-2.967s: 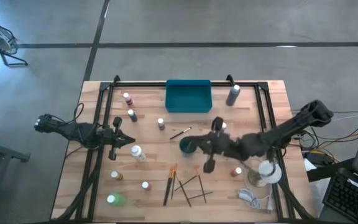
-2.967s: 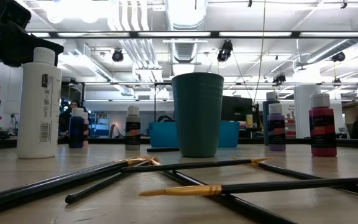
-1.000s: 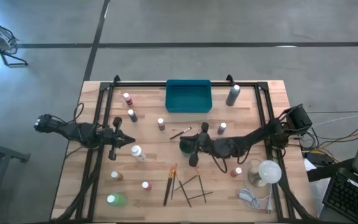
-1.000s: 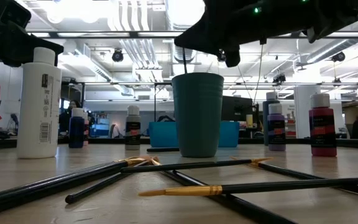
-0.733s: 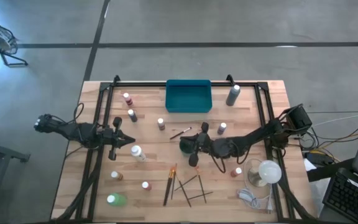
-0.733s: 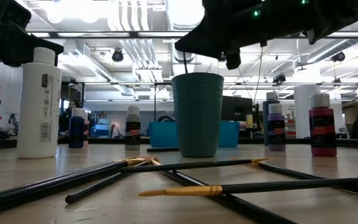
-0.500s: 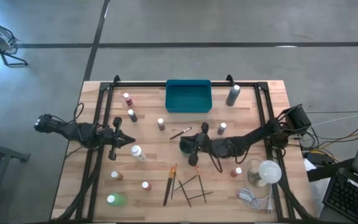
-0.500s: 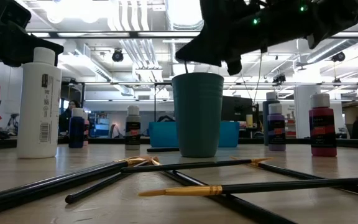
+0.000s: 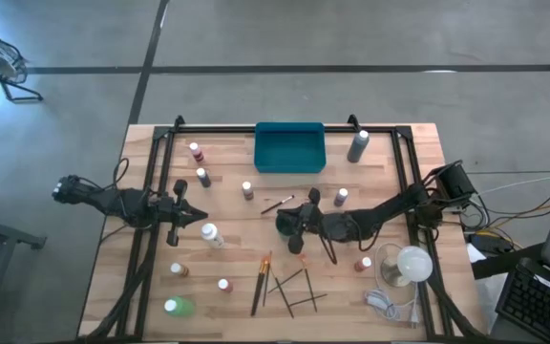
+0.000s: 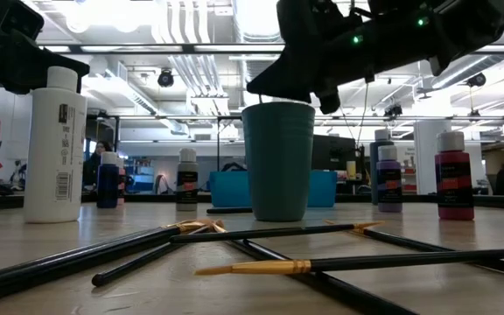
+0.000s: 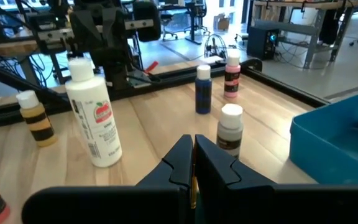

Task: Pick & Place Paint Supplies
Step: Put the yellow paint brush into the green cup

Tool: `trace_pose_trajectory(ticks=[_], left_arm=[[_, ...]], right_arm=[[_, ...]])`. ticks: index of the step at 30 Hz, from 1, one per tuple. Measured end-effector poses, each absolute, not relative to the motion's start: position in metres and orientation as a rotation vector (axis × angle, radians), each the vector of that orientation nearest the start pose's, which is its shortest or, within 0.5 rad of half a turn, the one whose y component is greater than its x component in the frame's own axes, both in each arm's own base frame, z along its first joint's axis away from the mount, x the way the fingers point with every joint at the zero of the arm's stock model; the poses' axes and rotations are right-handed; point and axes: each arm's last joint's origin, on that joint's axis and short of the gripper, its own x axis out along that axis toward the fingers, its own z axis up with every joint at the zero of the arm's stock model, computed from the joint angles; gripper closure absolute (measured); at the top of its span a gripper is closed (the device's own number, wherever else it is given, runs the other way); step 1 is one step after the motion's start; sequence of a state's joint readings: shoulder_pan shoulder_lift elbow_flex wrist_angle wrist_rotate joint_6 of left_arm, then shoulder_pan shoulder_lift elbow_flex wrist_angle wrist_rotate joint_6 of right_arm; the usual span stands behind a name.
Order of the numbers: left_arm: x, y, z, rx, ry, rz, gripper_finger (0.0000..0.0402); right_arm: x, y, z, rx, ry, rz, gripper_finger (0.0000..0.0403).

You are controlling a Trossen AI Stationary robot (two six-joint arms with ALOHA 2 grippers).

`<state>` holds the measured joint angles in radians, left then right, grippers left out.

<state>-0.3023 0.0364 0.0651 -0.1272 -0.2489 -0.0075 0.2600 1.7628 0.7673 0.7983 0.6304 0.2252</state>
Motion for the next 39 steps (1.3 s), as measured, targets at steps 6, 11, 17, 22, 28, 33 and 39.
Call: trace_pose_trajectory(ticks=[6, 11, 17, 22, 28, 33, 39], left_arm=[[0.093, -0.021, 0.171, 0.019, 0.095, -0.053, 0.0376], [0.092, -0.021, 0.171, 0.019, 0.095, -0.053, 0.0376], [0.093, -0.021, 0.171, 0.019, 0.095, -0.053, 0.0376], [0.093, -0.021, 0.171, 0.019, 0.095, -0.054, 0.0376], [0.093, -0.021, 0.171, 0.019, 0.095, -0.053, 0.0376], [0.093, -0.021, 0.171, 0.019, 0.095, -0.053, 0.0376], [0.093, -0.021, 0.171, 0.019, 0.095, -0.053, 0.0376]], right_arm=[[0.336, 0.072, 0.17, 0.132, 0.147, -0.387, 0.0394], [0.336, 0.072, 0.167, 0.126, 0.171, -0.391, 0.0394], [0.336, 0.072, 0.167, 0.123, 0.175, -0.39, 0.0394], [0.336, 0.072, 0.17, 0.113, 0.168, -0.387, 0.039], [0.336, 0.072, 0.174, 0.135, 0.154, -0.385, 0.0358], [0.336, 0.072, 0.175, 0.143, 0.15, -0.385, 0.0319], [0.332, 0.072, 0.192, 0.136, 0.109, -0.376, 0.0277]])
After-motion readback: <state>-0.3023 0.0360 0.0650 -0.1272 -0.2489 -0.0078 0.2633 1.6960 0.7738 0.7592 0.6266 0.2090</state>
